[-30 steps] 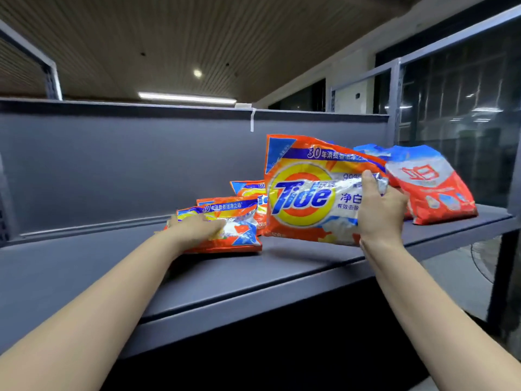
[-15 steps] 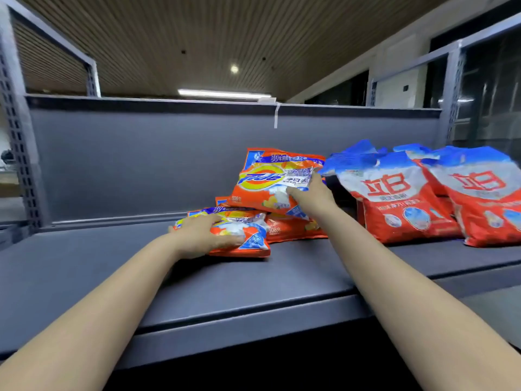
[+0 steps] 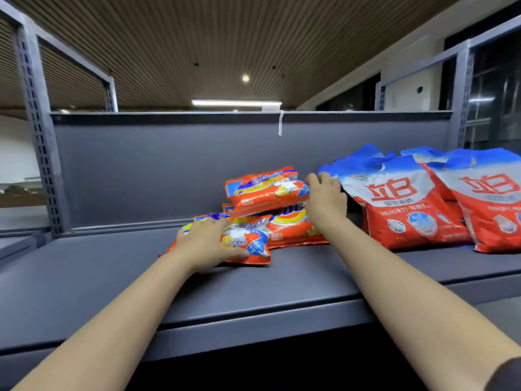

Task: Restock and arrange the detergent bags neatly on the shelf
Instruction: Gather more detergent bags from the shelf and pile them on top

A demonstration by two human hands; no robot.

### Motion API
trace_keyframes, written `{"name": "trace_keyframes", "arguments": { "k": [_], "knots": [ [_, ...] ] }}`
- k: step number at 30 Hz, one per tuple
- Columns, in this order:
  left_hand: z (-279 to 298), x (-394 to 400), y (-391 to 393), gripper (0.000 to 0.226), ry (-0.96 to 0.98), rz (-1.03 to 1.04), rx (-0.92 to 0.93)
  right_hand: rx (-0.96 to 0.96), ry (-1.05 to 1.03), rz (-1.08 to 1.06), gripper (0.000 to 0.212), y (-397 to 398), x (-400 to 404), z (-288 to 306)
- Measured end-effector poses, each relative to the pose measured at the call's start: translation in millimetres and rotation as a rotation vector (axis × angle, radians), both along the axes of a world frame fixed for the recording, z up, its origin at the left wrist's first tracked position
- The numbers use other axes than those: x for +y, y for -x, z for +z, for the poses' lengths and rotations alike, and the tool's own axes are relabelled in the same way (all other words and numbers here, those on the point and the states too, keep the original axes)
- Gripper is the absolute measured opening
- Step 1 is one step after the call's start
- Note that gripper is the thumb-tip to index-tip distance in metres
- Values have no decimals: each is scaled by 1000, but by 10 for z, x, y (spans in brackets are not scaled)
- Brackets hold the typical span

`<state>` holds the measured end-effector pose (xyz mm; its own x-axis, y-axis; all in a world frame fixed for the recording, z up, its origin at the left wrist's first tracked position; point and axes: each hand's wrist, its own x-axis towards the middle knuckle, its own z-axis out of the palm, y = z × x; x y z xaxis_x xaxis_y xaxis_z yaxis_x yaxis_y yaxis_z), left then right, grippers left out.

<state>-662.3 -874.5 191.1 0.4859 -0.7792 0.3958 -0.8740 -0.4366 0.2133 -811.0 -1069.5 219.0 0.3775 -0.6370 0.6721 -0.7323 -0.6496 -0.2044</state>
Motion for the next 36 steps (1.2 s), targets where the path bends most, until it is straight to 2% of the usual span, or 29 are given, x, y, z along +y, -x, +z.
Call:
{"name": "trace_keyframes", "arguments": {
  "k": [5, 10, 13, 19, 27, 31, 36],
  "knots": [
    [-34, -96, 87, 63, 7, 121, -66, 182, -258, 118, 38, -24, 87, -39],
    [-52, -61, 186, 57, 38, 146, -13, 67, -277, 224, 33, 99, 271, -182],
    [-4, 31, 243, 45, 148, 171, 98, 29, -292, 270, 39, 244, 396, -195],
    [49, 364, 431, 29, 328, 252, 156, -63, -252, 367, 41, 584, 660, -273],
    [-137, 1063, 787, 21, 482, 325, 85, -153, -230, 608, 37, 809, 1202, -581],
    [-274, 1563, 855, 24, 429, 350, 27, -179, -234, 680, 33, 872, 1552, -717],
    [-504, 2296, 812, 23, 351, 411, 58, -216, -268, 794, 27, 869, 2092, -924]
  ]
}}
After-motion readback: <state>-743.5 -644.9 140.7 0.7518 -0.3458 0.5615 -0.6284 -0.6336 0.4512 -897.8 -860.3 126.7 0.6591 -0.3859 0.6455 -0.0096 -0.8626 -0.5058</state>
